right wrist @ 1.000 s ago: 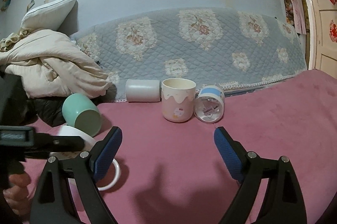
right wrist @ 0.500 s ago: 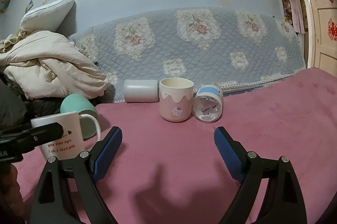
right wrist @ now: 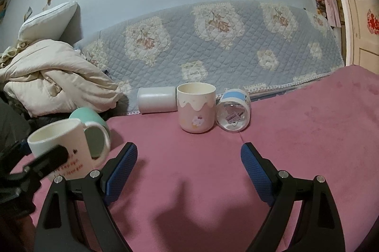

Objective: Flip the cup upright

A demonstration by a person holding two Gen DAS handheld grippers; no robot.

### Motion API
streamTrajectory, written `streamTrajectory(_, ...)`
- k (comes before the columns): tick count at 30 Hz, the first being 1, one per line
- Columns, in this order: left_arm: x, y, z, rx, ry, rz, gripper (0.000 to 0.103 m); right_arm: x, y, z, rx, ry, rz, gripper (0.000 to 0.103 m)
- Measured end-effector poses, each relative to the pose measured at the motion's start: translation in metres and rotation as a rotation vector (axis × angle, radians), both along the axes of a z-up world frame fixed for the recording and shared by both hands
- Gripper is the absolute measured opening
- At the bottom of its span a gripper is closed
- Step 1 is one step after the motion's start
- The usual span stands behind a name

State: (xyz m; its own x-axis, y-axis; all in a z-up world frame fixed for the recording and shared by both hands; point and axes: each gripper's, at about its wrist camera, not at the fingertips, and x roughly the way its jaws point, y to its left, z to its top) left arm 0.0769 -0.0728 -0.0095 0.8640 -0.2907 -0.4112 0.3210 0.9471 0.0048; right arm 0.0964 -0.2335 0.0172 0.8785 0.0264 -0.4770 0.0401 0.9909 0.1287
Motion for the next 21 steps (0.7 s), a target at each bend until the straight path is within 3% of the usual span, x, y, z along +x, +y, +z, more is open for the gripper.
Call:
streamTrajectory(6,0.001,0.005,0.000,-0.023,0.025,-0.002,0.078,0.002,0.000,-0.002,0.013,0.017,0.010,0.090)
streamTrajectory(7,-0.001,0.006,0.000,-0.019,0.013,0.002,0.082,0.002,0.000,-0.002,0.012,0.016,0.008,0.090)
streamTrajectory(13,-0.031,0.011,0.010,0.012,-0.144,0.018,0.098,0.000,-0.001,-0.002,0.029,-0.004,0.013,0.090)
streamTrajectory(19,-0.053,0.040,0.021,-0.023,-0.294,0.110,0.103,-0.013,0.000,0.005,0.049,-0.076,0.037,0.091)
streamTrajectory(21,-0.058,0.052,0.021,-0.029,-0.324,0.150,0.103,-0.020,0.003,0.008,0.042,-0.120,0.045,0.096)
